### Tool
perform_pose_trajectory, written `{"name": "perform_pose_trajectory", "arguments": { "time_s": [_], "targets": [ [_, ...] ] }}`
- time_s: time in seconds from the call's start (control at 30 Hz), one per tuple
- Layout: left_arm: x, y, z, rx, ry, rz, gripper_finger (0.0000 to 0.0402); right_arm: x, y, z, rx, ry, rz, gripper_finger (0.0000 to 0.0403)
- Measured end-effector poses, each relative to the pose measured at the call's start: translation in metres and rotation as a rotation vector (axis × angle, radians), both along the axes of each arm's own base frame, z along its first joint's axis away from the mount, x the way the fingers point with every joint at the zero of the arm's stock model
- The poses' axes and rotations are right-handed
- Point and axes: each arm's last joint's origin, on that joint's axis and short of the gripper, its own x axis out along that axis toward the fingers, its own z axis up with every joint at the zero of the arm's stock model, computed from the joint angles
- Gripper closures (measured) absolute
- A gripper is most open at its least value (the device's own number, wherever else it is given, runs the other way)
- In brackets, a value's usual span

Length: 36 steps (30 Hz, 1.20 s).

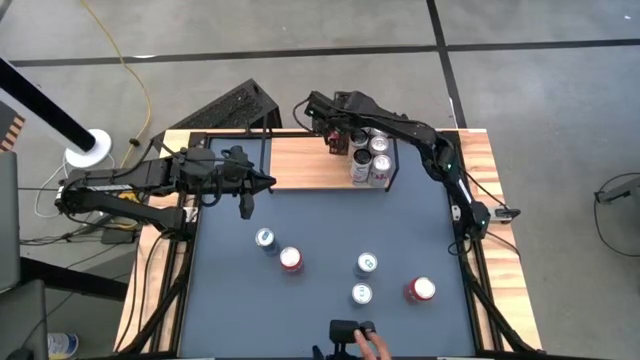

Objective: Place canned beverage on shelf
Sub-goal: Put the top red soda can on the shelf

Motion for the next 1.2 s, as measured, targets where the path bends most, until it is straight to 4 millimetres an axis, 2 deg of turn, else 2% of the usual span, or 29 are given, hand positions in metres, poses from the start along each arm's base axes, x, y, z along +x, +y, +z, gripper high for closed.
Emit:
{"name": "perform_pose_trajectory", "arguments": {
  "time_s": [0.1,0.3,0.4,0.47,0.57,0.7,0.8,0.9,1.03,1.13,1.2],
  "targets": [
    [0.0,0.0,0.0,0.001,-0.005,0.002,0.0391,0.0,0.008,0.009,-0.017,-0.015,0.033,0.0014],
    [0.0,0.0,0.0,0.002,-0.005,0.005,0.0391,0.004,0.019,0.012,0.012,-0.066,0.027,0.0014],
    [0.0,0.0,0.0,-0.005,-0.007,0.007,0.0391,-0.001,0.029,0.033,-0.017,-0.148,-0.001,0.0016],
    [0.0,0.0,0.0,-0.016,-0.009,0.01,0.0391,-0.014,0.034,0.055,-0.027,-0.201,-0.018,0.0019],
    [0.0,0.0,0.001,-0.024,-0.014,0.013,0.0391,-0.047,0.043,0.092,0.012,-0.296,-0.066,0.0025],
    [0.001,0.0,0.003,-0.039,-0.039,0.017,0.0391,-0.105,0.055,0.135,0.244,-0.455,-0.141,0.0029],
    [0.001,0.001,0.004,-0.034,-0.05,0.032,0.0391,-0.134,0.062,0.157,0.372,-0.589,-0.154,0.003],
    [0.002,0.002,0.005,-0.01,-0.061,0.055,0.0391,-0.15,0.066,0.167,0.358,-0.623,-0.172,0.003],
    [0.002,0.002,0.005,-0.005,-0.057,0.064,0.0391,-0.156,0.057,0.168,0.214,-0.597,-0.272,0.0036],
    [0.002,0.002,0.004,-0.005,-0.051,0.065,0.0391,-0.148,0.047,0.167,0.14,-0.616,-0.272,0.0066],
    [0.002,0.002,0.004,-0.006,-0.048,0.064,0.0391,-0.139,0.041,0.165,0.119,-0.649,-0.275,0.0105]
  ]
}}
